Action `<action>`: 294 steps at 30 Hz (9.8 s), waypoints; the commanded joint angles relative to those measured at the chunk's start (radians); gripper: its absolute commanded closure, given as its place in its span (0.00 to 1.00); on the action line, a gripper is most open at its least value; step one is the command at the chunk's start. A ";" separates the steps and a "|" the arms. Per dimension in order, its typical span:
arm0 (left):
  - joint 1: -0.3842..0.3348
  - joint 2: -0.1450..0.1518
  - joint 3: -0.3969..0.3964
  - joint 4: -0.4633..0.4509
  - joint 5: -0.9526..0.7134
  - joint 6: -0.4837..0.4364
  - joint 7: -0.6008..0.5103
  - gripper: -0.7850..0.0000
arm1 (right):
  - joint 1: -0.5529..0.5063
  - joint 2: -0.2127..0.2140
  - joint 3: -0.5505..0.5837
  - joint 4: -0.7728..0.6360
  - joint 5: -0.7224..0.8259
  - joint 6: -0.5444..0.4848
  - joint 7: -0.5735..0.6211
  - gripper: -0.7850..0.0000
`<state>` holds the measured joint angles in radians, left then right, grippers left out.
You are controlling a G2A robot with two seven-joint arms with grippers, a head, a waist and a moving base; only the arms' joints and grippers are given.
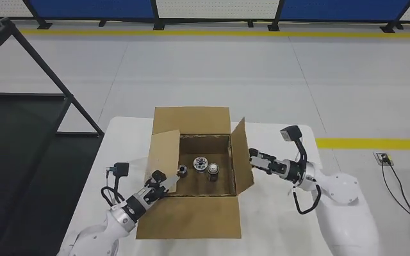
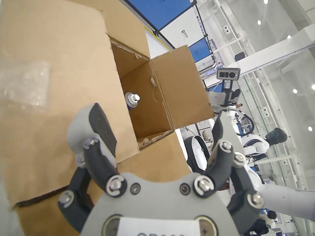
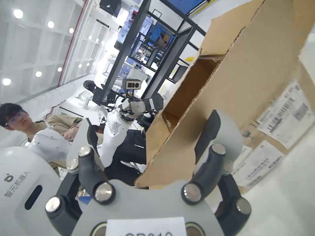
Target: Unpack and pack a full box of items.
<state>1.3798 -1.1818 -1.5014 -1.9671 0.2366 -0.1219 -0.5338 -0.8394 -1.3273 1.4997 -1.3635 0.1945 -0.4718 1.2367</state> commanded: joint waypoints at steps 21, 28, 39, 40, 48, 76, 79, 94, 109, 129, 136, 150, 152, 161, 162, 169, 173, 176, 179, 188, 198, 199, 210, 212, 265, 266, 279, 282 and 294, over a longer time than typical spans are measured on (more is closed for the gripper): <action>-0.076 -0.007 0.082 0.081 -0.003 0.075 0.050 0.00 | 0.251 -0.066 -0.380 0.358 -0.081 -0.071 -0.246 0.00; -0.095 -0.008 0.100 0.110 0.002 0.081 0.050 0.00 | 0.274 -0.078 -0.437 0.388 -0.154 -0.051 -0.323 0.00; -0.111 -0.008 0.113 0.135 0.008 0.095 0.049 0.00 | 0.308 -0.085 -0.476 0.427 -0.183 -0.009 -0.326 0.00; -0.112 -0.008 0.114 0.136 0.008 0.095 0.049 0.00 | 0.311 -0.085 -0.478 0.431 -0.184 -0.005 -0.324 0.00; -0.114 -0.007 0.115 0.134 0.004 0.098 0.051 0.00 | 0.318 -0.083 -0.478 0.439 -0.172 -0.016 -0.314 0.00; -0.003 -0.002 -0.313 0.061 -0.411 0.017 0.345 0.00 | 0.280 -0.055 -0.430 0.369 -0.036 -0.135 -0.233 0.00; -0.004 -0.001 -0.365 0.114 -0.476 0.073 0.369 0.00 | 0.273 -0.062 -0.442 0.352 -0.082 -0.081 -0.367 0.00; 0.006 0.003 -0.379 0.147 -0.494 0.177 0.321 0.00 | 0.273 -0.084 -0.508 0.344 -0.056 0.016 -0.401 0.00; -0.039 0.006 -0.266 0.255 -0.411 0.332 0.275 0.00 | 0.435 -0.186 -0.660 0.658 0.094 0.009 -0.352 0.51; -0.002 0.009 -0.281 0.191 -0.391 0.294 0.277 0.00 | 0.526 -0.234 -0.712 0.783 -0.024 0.063 -0.406 0.16; 0.009 0.009 -0.272 0.171 -0.382 0.291 0.277 0.00 | 0.517 -0.236 -0.723 0.734 -0.061 0.148 -0.353 0.32; -0.061 0.004 -0.202 0.272 -0.413 0.384 0.268 0.00 | 0.523 -0.256 -0.723 0.768 -0.051 0.132 -0.326 1.00; -0.083 0.004 -0.187 0.289 -0.417 0.407 0.254 0.00 | 0.524 -0.258 -0.722 0.772 -0.052 0.127 -0.326 1.00; -0.187 -0.001 -0.131 0.378 -0.497 0.494 0.198 0.00 | 0.524 -0.263 -0.712 0.780 -0.054 0.114 -0.317 1.00; -0.200 -0.002 -0.126 0.392 -0.516 0.508 0.186 0.00 | 0.524 -0.263 -0.710 0.780 -0.054 0.114 -0.316 1.00; -0.269 -0.004 -0.086 0.465 -0.528 0.516 0.172 0.00 | 0.519 -0.264 -0.701 0.778 -0.057 0.108 -0.309 1.00; -0.299 -0.009 -0.070 0.494 -0.570 0.501 0.183 0.00 | 0.516 -0.265 -0.698 0.777 -0.061 0.110 -0.305 1.00; -0.311 -0.015 -0.062 0.508 -0.605 0.482 0.209 0.00 | 0.516 -0.266 -0.696 0.776 -0.064 0.111 -0.302 1.00; -0.321 -0.019 -0.053 0.520 -0.629 0.478 0.242 0.00 | 0.515 -0.267 -0.693 0.776 -0.065 0.109 -0.301 1.00; -0.319 -0.026 -0.064 0.523 -0.702 0.420 0.279 0.00 | 0.516 -0.270 -0.686 0.776 -0.073 0.110 -0.297 1.00; -0.303 -0.036 -0.119 0.527 -0.896 0.273 0.268 0.00 | 0.523 -0.275 -0.679 0.789 -0.075 0.111 -0.291 1.00; -0.301 -0.036 -0.123 0.530 -0.901 0.270 0.269 0.00 | 0.524 -0.275 -0.678 0.790 -0.074 0.110 -0.289 1.00; -0.314 -0.027 -0.094 0.559 -0.788 0.368 0.287 0.00 | 0.534 -0.282 -0.671 0.813 -0.075 0.105 -0.280 1.00; -0.329 -0.029 -0.082 0.567 -0.792 0.389 0.297 0.00 | 0.535 -0.283 -0.670 0.816 -0.074 0.103 -0.278 1.00; -0.303 -0.033 -0.117 0.542 -0.806 0.323 0.408 0.64 | 0.552 -0.299 -0.637 0.857 -0.090 0.083 -0.260 1.00; -0.299 -0.033 -0.119 0.538 -0.807 0.323 0.408 0.65 | 0.552 -0.299 -0.637 0.858 -0.091 0.083 -0.261 1.00; -0.266 -0.032 -0.134 0.502 -0.810 0.310 0.408 0.82 | 0.551 -0.303 -0.631 0.866 -0.093 0.078 -0.260 1.00; -0.261 -0.032 -0.137 0.496 -0.809 0.306 0.410 0.82 | 0.550 -0.304 -0.630 0.866 -0.095 0.078 -0.260 1.00; -0.245 -0.032 -0.145 0.482 -0.789 0.277 0.426 1.00 | 0.549 -0.307 -0.625 0.870 -0.098 0.079 -0.262 1.00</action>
<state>1.1346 -1.2137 -1.6457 -1.4854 -0.5524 0.1567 -0.1115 -0.2904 -1.6342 0.8740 -0.4939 0.0963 -0.3941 0.9752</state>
